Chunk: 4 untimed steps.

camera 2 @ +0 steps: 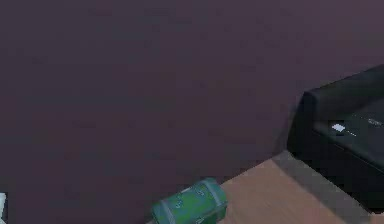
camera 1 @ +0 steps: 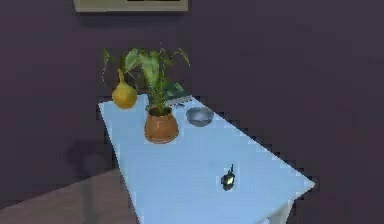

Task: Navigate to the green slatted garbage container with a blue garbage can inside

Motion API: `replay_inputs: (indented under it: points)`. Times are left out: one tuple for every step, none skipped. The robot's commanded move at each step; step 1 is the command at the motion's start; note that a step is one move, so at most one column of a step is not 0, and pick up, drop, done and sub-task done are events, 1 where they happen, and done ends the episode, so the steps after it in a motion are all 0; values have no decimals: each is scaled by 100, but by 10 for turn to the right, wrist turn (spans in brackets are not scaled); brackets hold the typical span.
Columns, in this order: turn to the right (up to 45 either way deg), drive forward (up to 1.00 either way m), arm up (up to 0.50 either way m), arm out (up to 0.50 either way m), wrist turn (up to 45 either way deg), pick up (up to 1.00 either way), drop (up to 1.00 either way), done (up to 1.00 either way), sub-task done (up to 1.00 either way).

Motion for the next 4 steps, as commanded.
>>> replay_inputs:
  points:
    - [450,0,0,0,0,0,0,0,0]
    - [450,0,0,0,0,0,0,0,0]
    - [450,0,0,0,0,0,0,0,0]
    - [360,0,0,0,0,0,0,0,0]
